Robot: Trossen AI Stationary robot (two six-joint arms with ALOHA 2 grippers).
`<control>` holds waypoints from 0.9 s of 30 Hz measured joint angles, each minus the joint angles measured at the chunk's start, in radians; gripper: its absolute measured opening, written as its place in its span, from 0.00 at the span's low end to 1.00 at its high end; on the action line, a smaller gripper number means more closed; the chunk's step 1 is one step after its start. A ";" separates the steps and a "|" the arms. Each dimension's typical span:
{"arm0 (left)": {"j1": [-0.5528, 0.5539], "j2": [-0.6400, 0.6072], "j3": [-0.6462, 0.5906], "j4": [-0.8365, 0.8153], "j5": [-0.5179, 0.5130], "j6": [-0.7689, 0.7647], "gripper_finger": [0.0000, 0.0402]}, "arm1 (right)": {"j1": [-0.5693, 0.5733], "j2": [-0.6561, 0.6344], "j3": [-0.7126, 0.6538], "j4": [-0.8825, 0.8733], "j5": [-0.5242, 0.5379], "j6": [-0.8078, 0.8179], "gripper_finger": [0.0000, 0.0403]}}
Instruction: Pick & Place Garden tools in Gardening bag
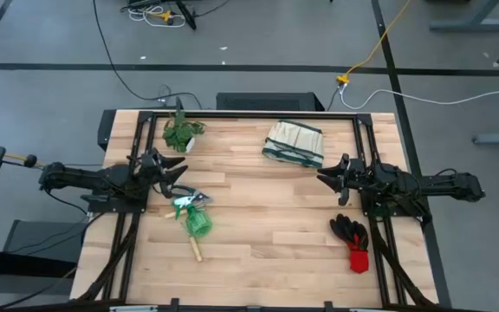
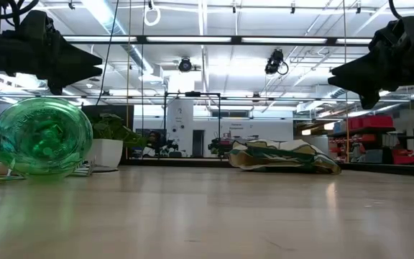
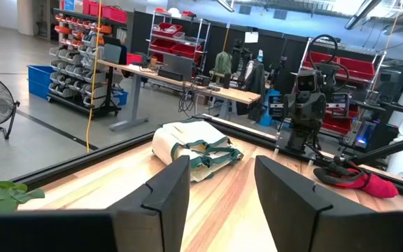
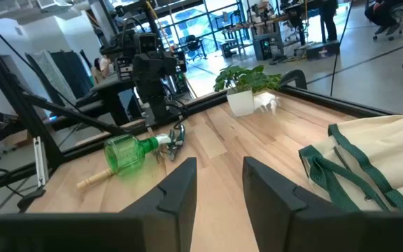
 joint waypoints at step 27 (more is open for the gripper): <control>0.001 0.000 0.000 0.000 -0.095 0.262 0.42 | 0.000 0.000 0.000 0.000 -0.002 0.000 0.29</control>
